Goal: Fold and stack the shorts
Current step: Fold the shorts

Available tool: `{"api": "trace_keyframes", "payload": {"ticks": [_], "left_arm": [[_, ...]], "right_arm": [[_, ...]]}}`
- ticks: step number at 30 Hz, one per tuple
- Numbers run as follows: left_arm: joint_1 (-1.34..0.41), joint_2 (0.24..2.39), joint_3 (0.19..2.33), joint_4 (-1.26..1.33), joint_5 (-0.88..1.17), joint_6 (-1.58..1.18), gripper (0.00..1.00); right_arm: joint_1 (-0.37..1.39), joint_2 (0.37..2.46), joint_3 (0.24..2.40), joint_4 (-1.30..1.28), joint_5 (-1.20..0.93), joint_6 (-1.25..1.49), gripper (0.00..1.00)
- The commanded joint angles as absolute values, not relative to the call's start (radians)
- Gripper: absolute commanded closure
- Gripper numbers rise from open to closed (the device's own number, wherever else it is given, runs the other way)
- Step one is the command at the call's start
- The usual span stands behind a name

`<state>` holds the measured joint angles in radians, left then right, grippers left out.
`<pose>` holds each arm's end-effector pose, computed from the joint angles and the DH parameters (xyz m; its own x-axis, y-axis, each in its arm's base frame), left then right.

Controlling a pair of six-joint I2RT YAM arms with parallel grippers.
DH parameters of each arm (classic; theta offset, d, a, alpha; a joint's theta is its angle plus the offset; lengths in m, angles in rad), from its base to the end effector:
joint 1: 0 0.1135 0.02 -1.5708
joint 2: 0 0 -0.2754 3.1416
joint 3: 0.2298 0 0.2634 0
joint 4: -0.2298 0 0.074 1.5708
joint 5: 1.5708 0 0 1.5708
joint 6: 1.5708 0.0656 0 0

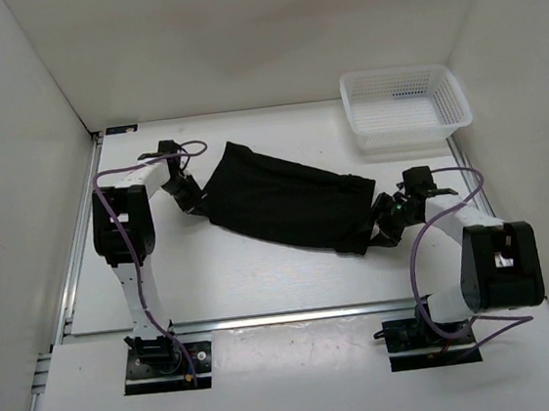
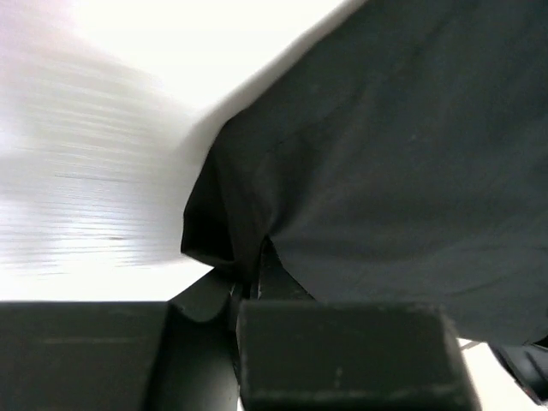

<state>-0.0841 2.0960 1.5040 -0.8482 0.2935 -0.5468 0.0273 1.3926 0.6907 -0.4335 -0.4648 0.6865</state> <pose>0.4191 -0.0544 0.1228 -0.9053 -0.4232 0.0379 -0.4129 0.8554 -0.3127 0.2608 0.0365 0.1445 -0.8363 0.5440 -0.0686 0.4094 0.7028 0.5817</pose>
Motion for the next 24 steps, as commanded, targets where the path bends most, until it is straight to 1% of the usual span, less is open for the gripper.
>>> {"api": "trace_keyframes", "payload": {"ticks": [1,4,6,8,10,12,14,15,16,17,18,20,21,22,23,24], "left_arm": [[-0.026,2.019,1.525,-0.830,0.232,-0.567,0.90],[0.021,1.947,1.482,-0.830,0.189,-0.568,0.90],[0.051,1.884,1.424,-0.830,0.180,-0.568,0.90],[0.063,1.811,1.369,-0.830,0.155,-0.568,0.90],[0.063,1.755,1.275,-0.830,0.137,-0.568,0.90],[0.063,1.671,1.177,-0.830,0.111,-0.595,0.90],[0.063,1.622,1.117,-0.830,0.100,-0.618,0.90],[0.063,1.585,1.091,-0.830,0.100,-0.627,0.90],[0.063,1.571,1.053,-0.830,0.100,-0.638,0.84],[0.063,1.562,1.040,-0.830,0.100,-0.638,0.75],[0.072,1.548,1.031,-0.830,0.109,-0.638,0.49],[0.072,1.537,1.031,-0.830,0.109,-0.638,0.30],[0.083,1.526,1.043,-0.830,0.109,-0.638,0.23],[0.095,1.526,1.054,-0.830,0.109,-0.638,0.06],[0.095,1.526,1.064,-0.842,0.109,-0.638,0.01],[0.109,1.526,1.077,-0.853,0.098,-0.629,0.01]], "right_arm": [[0.025,1.468,0.745,-0.407,-0.436,0.603,0.45],[0.034,1.526,0.831,-0.446,-0.414,0.546,0.59],[0.066,1.566,0.889,-0.486,-0.414,0.487,0.59],[0.104,1.646,0.994,-0.538,-0.396,0.445,0.55],[0.148,1.715,1.073,-0.538,-0.406,0.436,0.53],[0.182,1.779,1.123,-0.538,-0.397,0.446,0.53],[0.231,1.825,1.196,-0.538,-0.377,0.460,0.59],[0.244,1.869,1.222,-0.538,-0.365,0.460,0.65],[0.255,1.890,1.245,-0.538,-0.356,0.460,0.70],[0.268,1.908,1.287,-0.551,-0.344,0.460,0.79],[0.268,1.936,1.305,-0.561,-0.322,0.460,0.81],[0.278,1.959,1.362,-0.583,-0.289,0.460,0.86],[0.278,1.971,1.380,-0.612,-0.270,0.451,0.87],[0.278,1.971,1.403,-0.633,-0.211,0.451,0.87],[0.278,1.962,1.439,-0.652,-0.178,0.437,0.87],[0.278,1.950,1.451,-0.678,-0.145,0.428,0.87]]}}
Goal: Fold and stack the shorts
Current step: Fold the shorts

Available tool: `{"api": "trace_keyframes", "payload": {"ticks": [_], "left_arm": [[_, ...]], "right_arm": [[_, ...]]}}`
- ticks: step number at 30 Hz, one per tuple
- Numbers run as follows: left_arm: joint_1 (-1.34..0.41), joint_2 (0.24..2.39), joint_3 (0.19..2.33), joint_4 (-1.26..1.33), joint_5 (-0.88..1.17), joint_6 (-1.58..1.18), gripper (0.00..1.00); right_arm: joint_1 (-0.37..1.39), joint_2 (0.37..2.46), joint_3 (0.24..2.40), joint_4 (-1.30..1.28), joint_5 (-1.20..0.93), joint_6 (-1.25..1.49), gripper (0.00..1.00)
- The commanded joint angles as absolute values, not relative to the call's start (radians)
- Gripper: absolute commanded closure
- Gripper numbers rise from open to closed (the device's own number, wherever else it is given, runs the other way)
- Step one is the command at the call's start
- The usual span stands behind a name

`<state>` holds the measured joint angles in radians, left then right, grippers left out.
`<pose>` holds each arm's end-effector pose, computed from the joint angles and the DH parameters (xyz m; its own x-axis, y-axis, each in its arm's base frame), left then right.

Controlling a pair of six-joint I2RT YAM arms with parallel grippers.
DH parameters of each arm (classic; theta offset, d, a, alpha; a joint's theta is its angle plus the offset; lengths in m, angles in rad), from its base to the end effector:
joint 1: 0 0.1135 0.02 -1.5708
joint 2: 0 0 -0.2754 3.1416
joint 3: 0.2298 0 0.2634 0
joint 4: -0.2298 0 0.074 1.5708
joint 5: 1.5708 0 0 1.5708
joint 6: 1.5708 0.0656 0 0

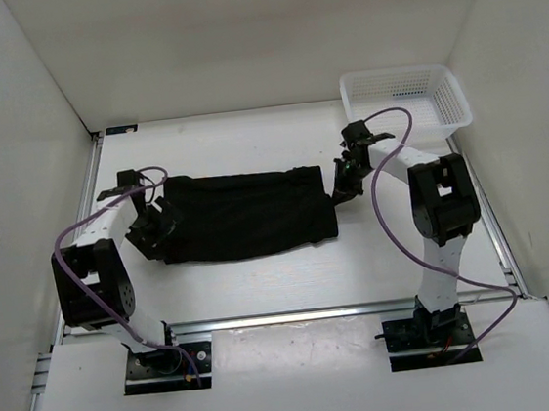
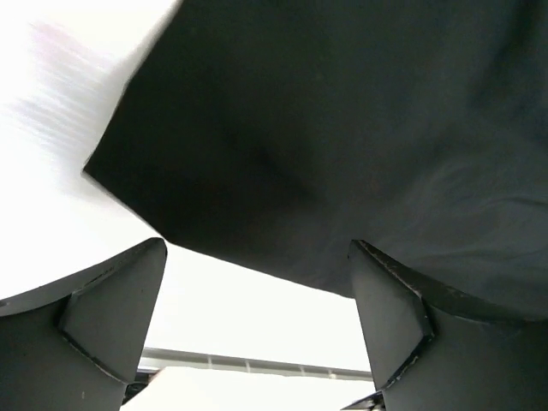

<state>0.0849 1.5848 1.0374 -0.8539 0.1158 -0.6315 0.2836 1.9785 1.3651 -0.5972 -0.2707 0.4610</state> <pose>0.2971 0.0177 0.1695 -0.7545 -0.6527 -0.0689 -0.6321 0.7508 -0.1915 0.4001 0.1349 0.1393 -0.9648 0.1653 -0.2043 0.0772 0.9214 0.3809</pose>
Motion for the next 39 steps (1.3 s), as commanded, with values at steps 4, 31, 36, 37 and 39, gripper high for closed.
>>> {"api": "trace_keyframes", "payload": {"ticks": [4,31,36,37,39], "left_arm": [[0.137,1.572,1.147,-0.853,0.071,-0.618,0.01],[0.104,1.856,1.150,-0.746,0.224,-0.603,0.74],[0.104,1.833,1.233,-0.770,0.196,-0.594,0.90],[0.094,1.824,1.256,-0.784,0.183,-0.582,0.90],[0.074,1.809,1.345,-0.840,0.126,-0.551,0.90]], "right_arm": [[0.278,1.856,1.462,-0.699,-0.031,0.428,0.81],[0.331,1.563,1.315,-0.756,-0.031,0.410,0.72],[0.331,1.533,1.304,-0.765,-0.020,0.400,0.72],[0.331,1.532,1.304,-0.765,-0.009,0.400,0.72],[0.331,1.523,1.295,-0.775,0.001,0.400,0.72]]}}
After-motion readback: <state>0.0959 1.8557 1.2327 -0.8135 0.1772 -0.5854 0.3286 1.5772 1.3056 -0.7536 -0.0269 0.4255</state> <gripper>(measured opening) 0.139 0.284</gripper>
